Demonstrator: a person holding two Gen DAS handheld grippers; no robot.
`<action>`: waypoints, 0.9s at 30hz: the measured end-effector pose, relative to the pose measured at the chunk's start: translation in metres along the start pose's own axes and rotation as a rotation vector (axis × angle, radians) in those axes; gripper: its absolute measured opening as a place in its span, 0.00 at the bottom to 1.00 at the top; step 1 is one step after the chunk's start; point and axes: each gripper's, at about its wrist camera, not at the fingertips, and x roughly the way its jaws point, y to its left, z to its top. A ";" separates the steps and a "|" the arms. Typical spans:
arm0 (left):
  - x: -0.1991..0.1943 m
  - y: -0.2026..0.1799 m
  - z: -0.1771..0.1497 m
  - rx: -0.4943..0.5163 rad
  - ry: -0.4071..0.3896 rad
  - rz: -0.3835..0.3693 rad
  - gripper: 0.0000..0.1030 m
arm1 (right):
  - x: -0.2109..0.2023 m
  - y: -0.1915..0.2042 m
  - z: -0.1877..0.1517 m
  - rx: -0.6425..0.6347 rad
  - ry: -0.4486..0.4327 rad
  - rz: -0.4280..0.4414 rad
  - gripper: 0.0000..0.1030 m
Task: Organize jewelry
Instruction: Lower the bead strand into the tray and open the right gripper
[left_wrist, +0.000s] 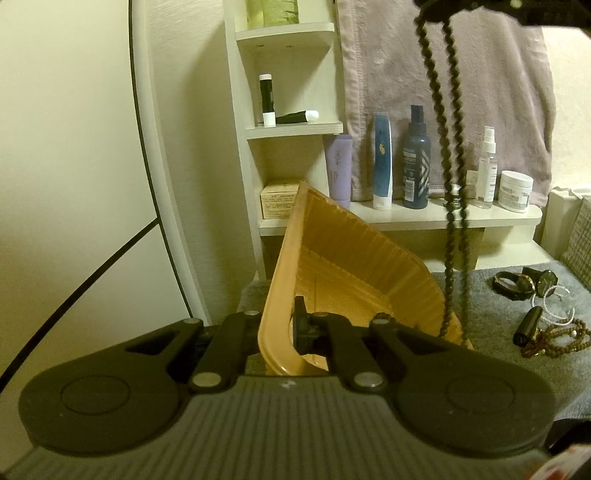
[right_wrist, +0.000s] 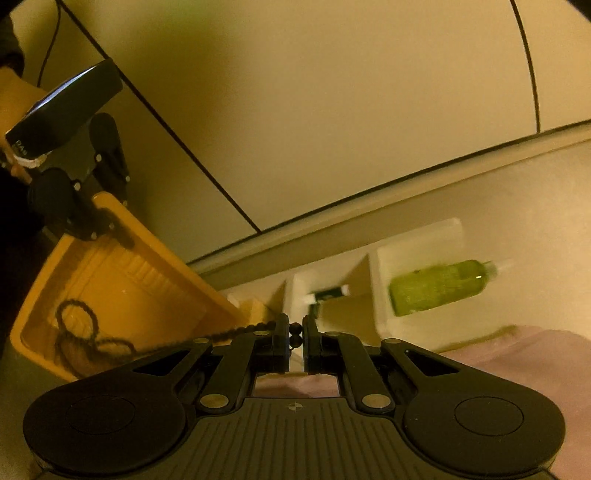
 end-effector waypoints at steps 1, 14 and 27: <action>0.000 0.000 0.000 -0.001 0.000 0.000 0.05 | 0.003 0.001 0.000 0.015 -0.003 0.004 0.06; 0.002 0.001 0.000 -0.012 0.003 -0.003 0.05 | 0.052 0.057 -0.005 0.042 0.040 0.215 0.06; 0.002 0.002 0.000 -0.018 0.007 -0.006 0.05 | 0.063 0.067 -0.015 0.119 0.043 0.218 0.07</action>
